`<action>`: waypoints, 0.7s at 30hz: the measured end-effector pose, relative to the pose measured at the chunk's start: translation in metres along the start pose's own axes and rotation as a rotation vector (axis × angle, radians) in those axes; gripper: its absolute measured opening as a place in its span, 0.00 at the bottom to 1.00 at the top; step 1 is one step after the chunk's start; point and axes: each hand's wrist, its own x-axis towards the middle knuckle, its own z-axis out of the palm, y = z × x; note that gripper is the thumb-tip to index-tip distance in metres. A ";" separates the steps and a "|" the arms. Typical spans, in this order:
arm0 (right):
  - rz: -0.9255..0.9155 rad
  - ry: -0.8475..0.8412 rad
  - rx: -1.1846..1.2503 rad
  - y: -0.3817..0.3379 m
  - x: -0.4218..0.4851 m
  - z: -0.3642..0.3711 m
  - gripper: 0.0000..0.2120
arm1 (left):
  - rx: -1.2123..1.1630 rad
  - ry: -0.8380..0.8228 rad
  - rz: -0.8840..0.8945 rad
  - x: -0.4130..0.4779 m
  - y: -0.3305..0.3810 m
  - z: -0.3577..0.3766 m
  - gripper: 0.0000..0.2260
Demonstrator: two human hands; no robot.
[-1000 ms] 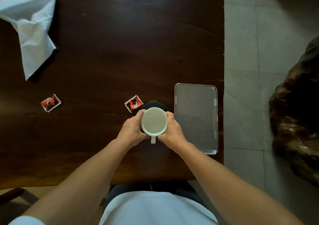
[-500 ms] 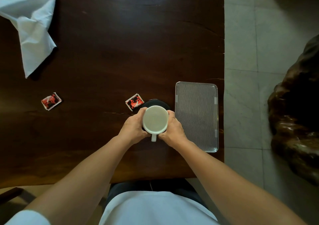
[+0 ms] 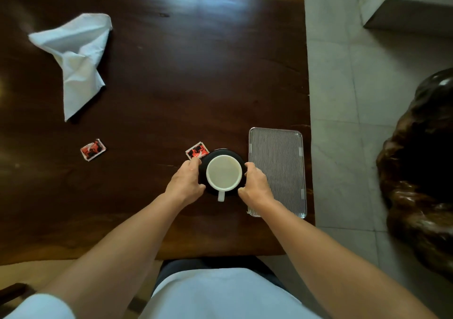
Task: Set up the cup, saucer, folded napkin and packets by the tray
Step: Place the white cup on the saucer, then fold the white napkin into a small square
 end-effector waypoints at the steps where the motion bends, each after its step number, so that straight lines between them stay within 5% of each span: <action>1: -0.006 0.041 -0.022 -0.002 -0.003 -0.002 0.28 | 0.012 0.013 -0.007 -0.005 0.001 -0.005 0.26; 7: -0.035 0.248 -0.210 -0.031 -0.016 -0.019 0.10 | 0.101 0.095 -0.011 -0.037 0.003 -0.040 0.14; 14: -0.225 0.162 -0.289 -0.079 -0.024 -0.029 0.16 | 0.154 0.148 -0.067 -0.068 -0.010 -0.085 0.06; 21: -0.357 -0.026 -0.342 -0.147 -0.028 -0.023 0.11 | 0.139 0.197 -0.098 -0.080 -0.044 -0.130 0.06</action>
